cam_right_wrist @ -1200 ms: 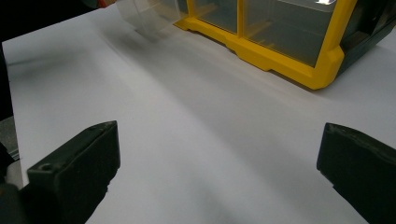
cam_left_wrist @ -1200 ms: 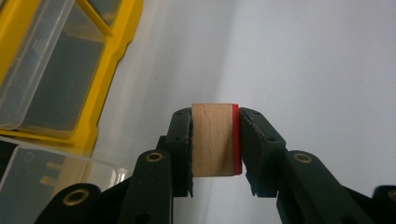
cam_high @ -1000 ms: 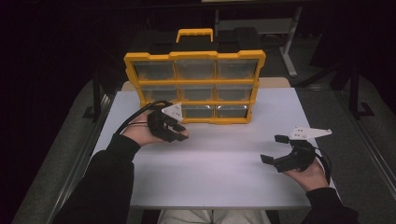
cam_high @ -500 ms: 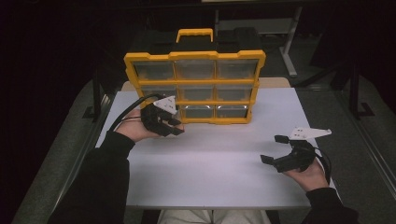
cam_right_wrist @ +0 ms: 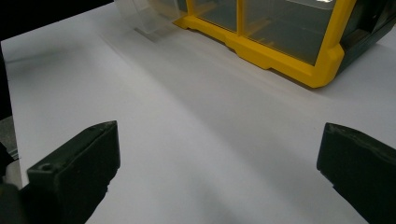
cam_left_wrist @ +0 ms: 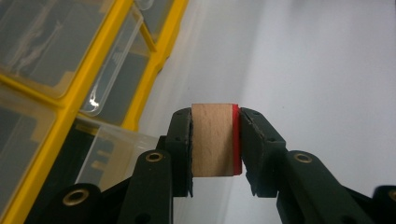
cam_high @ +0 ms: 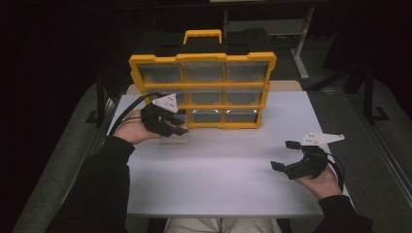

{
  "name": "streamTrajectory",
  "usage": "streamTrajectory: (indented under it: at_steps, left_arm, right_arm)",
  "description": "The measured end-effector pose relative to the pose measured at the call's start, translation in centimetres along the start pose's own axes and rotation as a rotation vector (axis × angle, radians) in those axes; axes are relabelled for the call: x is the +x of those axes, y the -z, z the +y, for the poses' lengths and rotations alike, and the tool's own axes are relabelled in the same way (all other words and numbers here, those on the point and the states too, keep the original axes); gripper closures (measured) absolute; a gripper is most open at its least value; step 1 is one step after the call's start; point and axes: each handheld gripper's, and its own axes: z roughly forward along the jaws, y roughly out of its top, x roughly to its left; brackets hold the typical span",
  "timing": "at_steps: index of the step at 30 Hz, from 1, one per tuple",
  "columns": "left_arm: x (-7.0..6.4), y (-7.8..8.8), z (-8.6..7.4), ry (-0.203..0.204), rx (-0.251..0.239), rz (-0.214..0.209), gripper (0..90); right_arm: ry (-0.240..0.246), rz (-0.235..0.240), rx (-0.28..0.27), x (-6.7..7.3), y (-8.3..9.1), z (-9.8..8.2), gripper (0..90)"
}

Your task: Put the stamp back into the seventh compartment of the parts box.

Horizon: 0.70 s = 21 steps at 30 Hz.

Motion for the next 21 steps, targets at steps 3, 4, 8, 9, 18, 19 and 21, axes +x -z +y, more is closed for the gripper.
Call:
streamTrajectory:
  at_steps: [3,4,8,9,18,19,21]
  left_arm:
    - [0.5,0.5,-0.2,0.02,-0.025,0.007,66.0]
    - [0.7,0.7,-0.3,0.029,-0.034,0.009,66.0]
    - [1.5,1.0,-0.8,0.05,-0.04,0.022,66.0]
    - [1.6,1.0,-0.9,0.055,-0.041,0.026,66.0]
    - [2.6,1.4,-1.4,0.083,-0.04,0.049,66.0]
    - [2.8,1.5,-1.5,0.085,-0.041,0.053,66.0]
    - [3.0,1.5,-1.6,0.094,-0.047,0.059,66.0]
  right_arm:
    - [0.002,0.0,0.001,0.0,0.0,0.0,0.0]
    - [0.002,0.0,0.002,0.0,0.0,0.0,0.0]
    - [0.0,0.0,0.003,0.0,0.0,0.0,0.0]
    - [-0.001,0.001,0.003,0.0,0.0,0.0,0.0]
    - [0.001,0.001,0.005,0.0,-0.1,0.0,0.0]
    - [0.001,0.0,0.005,0.0,-0.1,0.0,0.0]
    - [0.001,0.001,0.006,0.0,-0.1,0.0,0.0]
